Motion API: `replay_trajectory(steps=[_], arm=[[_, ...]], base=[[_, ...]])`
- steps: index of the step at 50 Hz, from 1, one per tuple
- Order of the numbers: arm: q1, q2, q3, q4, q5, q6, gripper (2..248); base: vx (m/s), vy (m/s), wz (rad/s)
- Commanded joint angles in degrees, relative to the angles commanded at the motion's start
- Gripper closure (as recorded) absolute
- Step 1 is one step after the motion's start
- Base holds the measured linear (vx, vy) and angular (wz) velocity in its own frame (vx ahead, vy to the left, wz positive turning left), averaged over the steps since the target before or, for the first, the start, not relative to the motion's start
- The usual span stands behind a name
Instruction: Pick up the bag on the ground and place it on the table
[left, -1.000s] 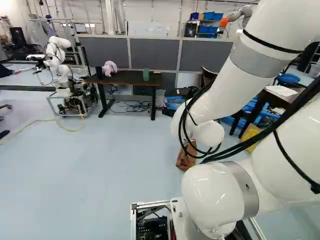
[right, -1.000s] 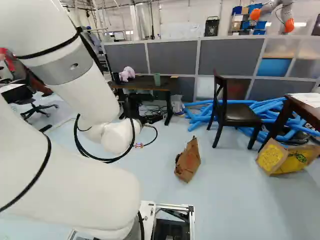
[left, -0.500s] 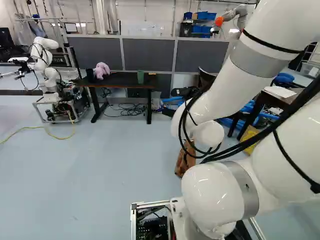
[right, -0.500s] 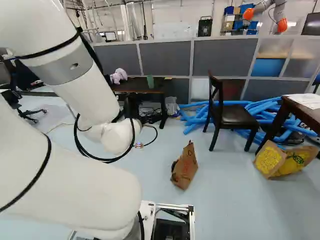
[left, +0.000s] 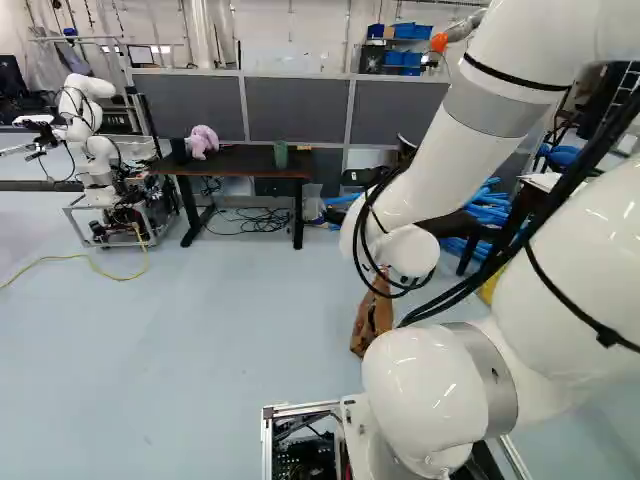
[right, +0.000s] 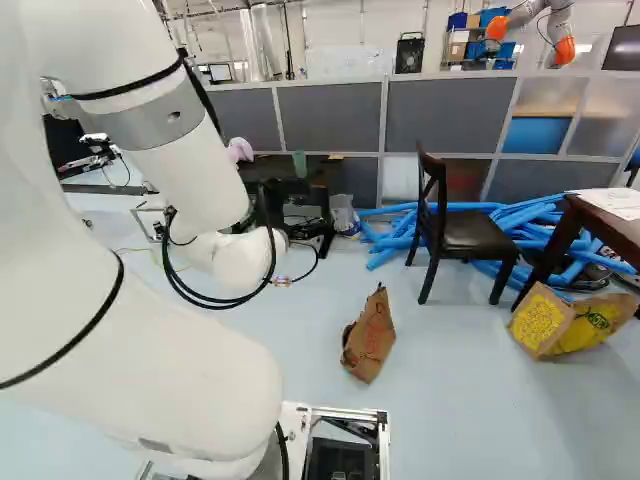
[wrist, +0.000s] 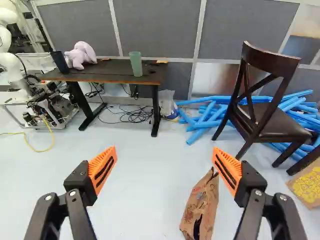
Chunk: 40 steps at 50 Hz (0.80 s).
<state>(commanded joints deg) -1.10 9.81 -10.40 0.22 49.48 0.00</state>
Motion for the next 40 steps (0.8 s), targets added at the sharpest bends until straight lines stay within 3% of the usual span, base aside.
replay_trajectory(steps=[23,40], arm=[[-4.02,-5.65,-5.21,1.44,-2.57,0.0,3],[-7.14,-12.42,-9.69,2.61,-6.04,0.0,3]], base=[[0.0,0.0,0.0],[0.0,0.0,0.0]])
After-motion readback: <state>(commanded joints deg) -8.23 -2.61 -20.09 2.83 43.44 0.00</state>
